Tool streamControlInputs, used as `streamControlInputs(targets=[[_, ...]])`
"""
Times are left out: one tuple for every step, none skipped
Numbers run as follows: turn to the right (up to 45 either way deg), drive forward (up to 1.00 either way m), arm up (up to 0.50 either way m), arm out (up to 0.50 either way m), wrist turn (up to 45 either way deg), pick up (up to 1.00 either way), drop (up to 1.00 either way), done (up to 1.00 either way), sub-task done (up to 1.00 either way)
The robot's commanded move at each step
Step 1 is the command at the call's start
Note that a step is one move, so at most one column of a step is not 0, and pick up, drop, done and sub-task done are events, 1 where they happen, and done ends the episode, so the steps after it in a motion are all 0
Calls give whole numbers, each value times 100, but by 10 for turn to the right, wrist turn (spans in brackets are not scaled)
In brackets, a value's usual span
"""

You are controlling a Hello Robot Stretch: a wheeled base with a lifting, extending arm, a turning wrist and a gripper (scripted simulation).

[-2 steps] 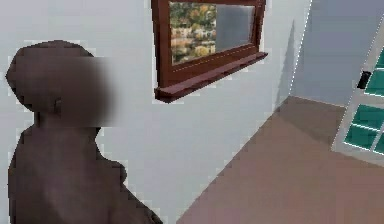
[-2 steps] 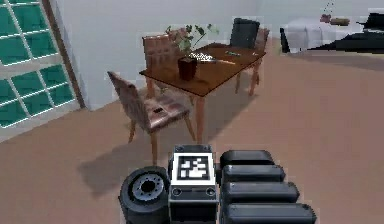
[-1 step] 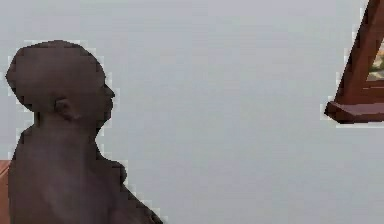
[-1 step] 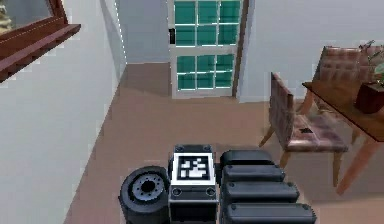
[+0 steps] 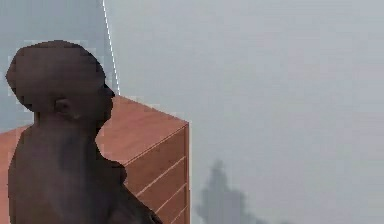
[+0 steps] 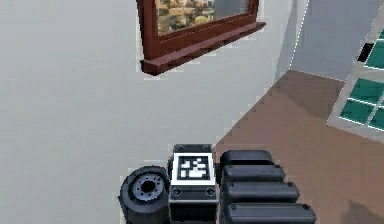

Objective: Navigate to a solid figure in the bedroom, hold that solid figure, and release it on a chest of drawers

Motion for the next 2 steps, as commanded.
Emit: streamControlInputs(targets=[[-210,0,0,0,0,0,0,0,0],[450,0,0,0,0,0,0,0,0]])
